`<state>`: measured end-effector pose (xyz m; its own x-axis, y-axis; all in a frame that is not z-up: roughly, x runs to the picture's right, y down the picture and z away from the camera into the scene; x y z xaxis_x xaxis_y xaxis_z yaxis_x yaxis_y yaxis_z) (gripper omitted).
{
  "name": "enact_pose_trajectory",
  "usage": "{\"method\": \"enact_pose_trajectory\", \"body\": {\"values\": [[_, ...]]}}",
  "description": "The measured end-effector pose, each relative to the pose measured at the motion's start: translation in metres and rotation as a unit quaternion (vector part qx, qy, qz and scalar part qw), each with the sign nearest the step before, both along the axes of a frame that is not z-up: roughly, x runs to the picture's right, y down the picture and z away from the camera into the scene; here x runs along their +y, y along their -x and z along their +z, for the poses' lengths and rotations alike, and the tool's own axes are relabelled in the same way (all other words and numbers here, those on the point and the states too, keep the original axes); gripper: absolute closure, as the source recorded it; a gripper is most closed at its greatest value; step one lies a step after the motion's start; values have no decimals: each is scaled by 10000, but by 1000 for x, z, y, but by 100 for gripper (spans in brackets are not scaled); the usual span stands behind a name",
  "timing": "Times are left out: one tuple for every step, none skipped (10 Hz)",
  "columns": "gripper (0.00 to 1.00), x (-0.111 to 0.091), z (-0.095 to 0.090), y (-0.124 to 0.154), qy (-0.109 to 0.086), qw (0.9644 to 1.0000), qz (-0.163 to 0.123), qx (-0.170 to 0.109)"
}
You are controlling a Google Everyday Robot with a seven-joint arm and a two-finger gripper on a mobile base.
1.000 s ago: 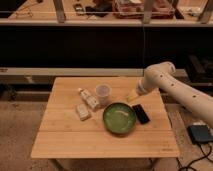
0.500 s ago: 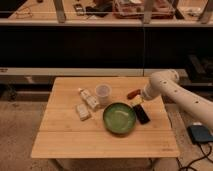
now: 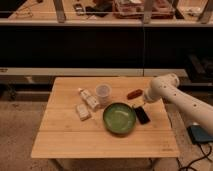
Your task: Place the eraser in the ceramic cup
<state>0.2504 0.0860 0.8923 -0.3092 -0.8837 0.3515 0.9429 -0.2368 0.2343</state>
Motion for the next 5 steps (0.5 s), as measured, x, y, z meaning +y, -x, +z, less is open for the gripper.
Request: {"method": "enact_pose_trajectory", "body": {"values": [[20, 2, 3, 1, -8, 10000, -11, 32], [20, 4, 9, 0, -12, 9999, 12, 105], [20, 6, 11, -3, -20, 9998, 62, 180], [20, 8, 14, -8, -28, 9996, 121, 272], [20, 11, 15, -10, -34, 9993, 132, 338]]}}
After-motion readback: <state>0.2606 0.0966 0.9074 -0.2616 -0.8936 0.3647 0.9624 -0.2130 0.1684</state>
